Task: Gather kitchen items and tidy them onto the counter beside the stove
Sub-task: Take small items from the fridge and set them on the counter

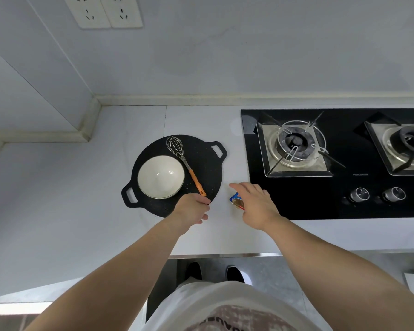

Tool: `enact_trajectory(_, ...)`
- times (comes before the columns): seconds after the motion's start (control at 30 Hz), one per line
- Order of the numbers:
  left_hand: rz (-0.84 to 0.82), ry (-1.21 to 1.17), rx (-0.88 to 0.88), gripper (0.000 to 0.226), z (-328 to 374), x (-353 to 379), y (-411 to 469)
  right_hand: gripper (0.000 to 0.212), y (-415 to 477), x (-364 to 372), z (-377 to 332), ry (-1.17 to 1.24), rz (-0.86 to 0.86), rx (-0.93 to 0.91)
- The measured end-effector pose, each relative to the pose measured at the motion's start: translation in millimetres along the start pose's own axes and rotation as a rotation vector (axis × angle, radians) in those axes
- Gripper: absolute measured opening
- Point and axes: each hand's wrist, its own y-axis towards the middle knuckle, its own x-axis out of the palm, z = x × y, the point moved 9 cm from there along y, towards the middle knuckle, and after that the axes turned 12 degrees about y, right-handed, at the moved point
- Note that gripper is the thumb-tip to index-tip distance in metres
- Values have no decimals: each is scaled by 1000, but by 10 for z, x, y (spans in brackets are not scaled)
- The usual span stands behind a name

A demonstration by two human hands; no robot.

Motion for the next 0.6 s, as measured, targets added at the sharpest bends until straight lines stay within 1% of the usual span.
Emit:
enact_trajectory(0.07,30,-13,6,40,-5,-16,-11,96,-16,11,42,26,-4,40)
enact_trajectory(0.13,70,-78,-9,36,-30,-42,-38,95,-15,46,69,28,-35,43)
enact_trajectory(0.23,86,-118,-14,33,-64,-53,-54,84,14,66,80,13,-50,39)
enact_trajectory(0.4,105,-124,-22,33,-106,-98,-74,61,61,-15,82,-43,43,42)
enact_trajectory(0.5,101,-118,-25,33,-112,-91,-90,55,53,-50,118,-76,62,70)
enact_trajectory(0.6,100,-125,-23,33,-114,-75,-97,54,49,-68,115,-138,58,66)
